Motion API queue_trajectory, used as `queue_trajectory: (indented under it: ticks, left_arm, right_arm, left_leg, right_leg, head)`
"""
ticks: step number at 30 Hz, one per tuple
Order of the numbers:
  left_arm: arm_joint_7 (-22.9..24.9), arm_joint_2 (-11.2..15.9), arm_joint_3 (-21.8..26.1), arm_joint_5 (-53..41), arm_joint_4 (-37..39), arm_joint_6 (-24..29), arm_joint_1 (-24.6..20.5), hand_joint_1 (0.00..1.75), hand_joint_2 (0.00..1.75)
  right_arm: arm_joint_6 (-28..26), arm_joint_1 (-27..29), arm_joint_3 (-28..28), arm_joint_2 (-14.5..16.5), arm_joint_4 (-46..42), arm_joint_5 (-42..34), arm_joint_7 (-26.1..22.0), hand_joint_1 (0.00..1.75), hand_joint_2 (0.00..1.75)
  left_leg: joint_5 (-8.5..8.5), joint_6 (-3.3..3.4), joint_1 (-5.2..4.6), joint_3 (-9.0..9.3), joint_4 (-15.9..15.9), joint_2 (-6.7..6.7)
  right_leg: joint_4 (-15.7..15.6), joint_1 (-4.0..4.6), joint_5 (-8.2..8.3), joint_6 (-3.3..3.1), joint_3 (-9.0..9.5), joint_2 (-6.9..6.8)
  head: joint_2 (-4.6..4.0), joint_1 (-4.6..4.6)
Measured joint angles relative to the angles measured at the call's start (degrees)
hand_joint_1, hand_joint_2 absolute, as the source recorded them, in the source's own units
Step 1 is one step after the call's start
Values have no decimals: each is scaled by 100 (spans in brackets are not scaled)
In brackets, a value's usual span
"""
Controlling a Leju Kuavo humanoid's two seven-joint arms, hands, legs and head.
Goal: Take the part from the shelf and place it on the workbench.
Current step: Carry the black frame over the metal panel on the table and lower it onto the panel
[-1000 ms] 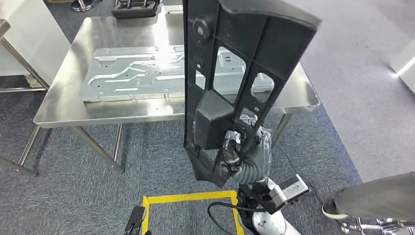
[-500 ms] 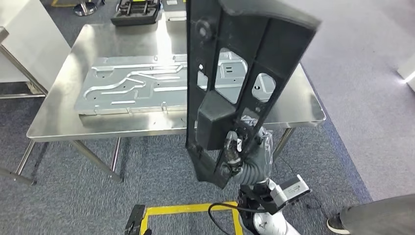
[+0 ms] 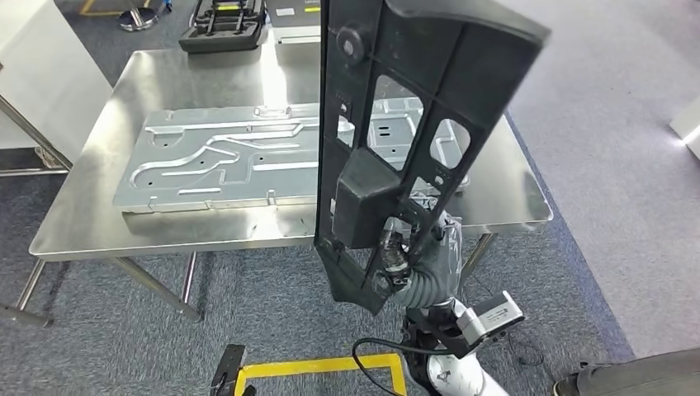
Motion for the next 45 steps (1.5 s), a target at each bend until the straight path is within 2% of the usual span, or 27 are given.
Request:
queue_trajectory:
  ticks: [2,3,5,6,7,8,10,11,12,16,18,20,22,23,24,26,28,32,33,36,37,38,39,41,42,43,45]
  left_arm:
    - [-5,3,0,1,0,2,2,0,175]
    - [-7,3,0,1,0,2,-8,0,175]
    - [-7,4,0,5,0,1,-22,0,175]
    - [-7,5,0,9,0,0,-16,0,175]
    - [-6,6,0,14,0,-4,-5,0,175]
    - [-5,8,0,22,0,-11,5,0,175]
    - [-2,12,0,32,0,-40,16,0,175]
    - [1,15,1,37,0,-54,10,0,175]
    - [2,19,2,39,0,-64,-1,0,175]
    - [1,25,5,40,0,-68,-16,0,175]
    - [0,25,9,39,0,-68,-27,0,175]
    - [0,25,22,39,0,-68,-31,0,175]
    - [1,25,32,39,0,-68,-12,0,175]
    - [2,25,33,38,0,-68,-3,0,175]
    - [2,26,33,37,0,-68,1,0,175]
    - [2,34,36,35,1,-67,4,0,175]
    - [3,49,38,34,1,-65,8,0,175]
    - [4,60,40,3,0,-64,6,0,175]
    - [4,63,40,-3,0,-63,-3,0,175]
    - [5,71,42,-7,0,-60,-25,0,175]
    - [7,71,42,-5,0,-58,-19,0,175]
    - [7,70,42,-4,0,-57,-9,0,175]
    - [6,69,42,-2,0,-57,1,0,175]
    - [-3,68,43,-3,0,-66,10,0,175]
    - [-12,71,45,-5,0,-74,3,0,175]
    - [-23,75,48,-7,0,-88,-3,0,175]
    - [-50,85,54,-7,0,-136,-2,0,175]
  right_arm:
    - [-13,0,-19,-2,-2,1,2,175,175]
    - [-16,-3,-28,-3,-5,2,3,175,175]
    - [-40,2,-41,-3,-10,7,11,175,175]
    - [-57,12,-43,-3,-10,11,20,175,175]
    - [-74,20,-43,-4,-9,15,28,175,175]
    - [-91,26,-44,-4,-8,21,34,175,175]
    - [-135,28,-45,-5,3,71,38,175,175]
    - [-170,24,-46,-5,13,112,40,175,175]
    - [-203,22,-47,-5,22,154,45,175,175]
    - [-275,22,-58,-5,35,206,70,175,175]
    - [-282,5,-67,-5,33,205,75,175,175]
    - [-282,-7,-69,-5,34,204,81,175,175]
    - [-281,-7,-69,-5,38,199,91,175,175]
    - [-281,-6,-69,-5,40,197,97,175,175]
    - [-280,-6,-69,-5,41,195,101,175,175]
    - [-280,-8,-69,-5,45,195,104,175,175]
    - [-280,-14,-70,-4,52,193,110,175,175]
    - [-280,-33,-75,-5,63,191,121,175,175]
    - [-280,-45,-78,-5,63,193,118,175,175]
    - [-295,-51,-91,-5,67,208,115,175,175]
    - [-309,-47,-99,-6,72,231,116,175,175]
    - [-328,-46,-112,-7,76,276,122,175,175]
    - [-357,-49,-128,-8,79,360,140,175,175]
    - [-432,-71,-165,-30,87,758,282,175,175]
    - [-470,-98,-183,-58,94,1105,453,175,175]
    - [-495,-133,-202,-104,102,1522,693,175,175]
    - [-497,-208,-271,-241,111,2261,1220,175,175]
  left_leg:
    - [34,54,22,136,-52,5]
    - [23,70,28,192,-66,10]
    - [-33,89,27,244,-64,11]
    - [-67,86,28,272,-62,8]
    - [-106,77,31,312,-60,5]
    - [-151,62,38,367,-58,0]
    - [-262,13,54,493,-56,-8]
    - [-312,-19,57,540,-48,-13]
    - [-354,-55,58,557,-51,-15]
    - [-399,-182,60,570,58,-10]
    - [-473,-222,71,308,543,1]
    - [-682,-259,75,-191,1271,8]
    - [-831,-258,75,-589,1620,8]
    - [-767,-239,73,-664,1536,8]
    - [-568,-205,66,-652,1275,8]
    - [36,-109,18,-518,573,8]
    - [330,-27,-42,-416,152,-3]
    - [316,59,-31,-200,-31,-8]
    - [308,73,-20,-130,-51,-5]
    - [204,97,-6,-17,-60,-5]
    - [158,93,-3,21,-57,-10]
    - [108,86,2,70,-50,-17]
    - [51,75,9,133,-37,-22]
    - [-78,37,20,253,8,-29]
    - [-133,11,21,279,37,-35]
    - [-176,-22,19,282,65,-39]
    - [-217,-78,11,276,93,-50]
  right_leg:
    - [253,-7,-111,48,-66,-10]
    - [504,-17,-240,74,-196,-14]
    - [1154,-34,-517,121,-605,-18]
    - [1388,-46,-577,141,-800,-19]
    - [1452,-61,-533,156,-919,-20]
    - [1318,-77,-378,168,-938,-21]
    - [630,-108,133,184,-746,-22]
    - [307,-106,274,172,-660,-22]
    - [103,-96,364,138,-602,-21]
    - [-23,-63,316,-72,-496,-4]
    - [-58,-67,259,-142,-363,-11]
    - [-70,-50,171,-181,-255,-20]
    - [-70,-28,67,-190,-134,-8]
    - [-70,-15,9,-190,-57,0]
    - [-72,-2,-55,-189,36,5]
    - [-81,14,-184,-175,192,8]
    - [-97,18,-279,-124,292,21]
    - [82,19,-318,-30,339,11]
    - [300,15,-375,-8,232,3]
    - [1241,-21,-789,67,-432,-9]
    - [1397,-34,-900,88,-618,-10]
    - [1373,-46,-894,104,-714,-10]
    - [1177,-57,-734,116,-727,-11]
    - [525,-71,-120,128,-633,-11]
    - [277,-67,95,101,-599,-13]
    - [141,-60,244,61,-588,-11]
    - [107,-42,261,-44,-580,-10]
  head:
    - [0,24]
    - [0,30]
    - [0,41]
    - [0,41]
    - [0,41]
    - [0,42]
    - [0,45]
    - [0,45]
    - [0,44]
    - [0,28]
    - [0,18]
    - [0,10]
    - [0,11]
    - [0,11]
    - [0,11]
    - [0,19]
    - [0,17]
    - [0,13]
    - [0,10]
    - [0,8]
    - [0,8]
    - [0,7]
    - [0,8]
    - [0,12]
    - [0,13]
    - [0,8]
    - [0,2]
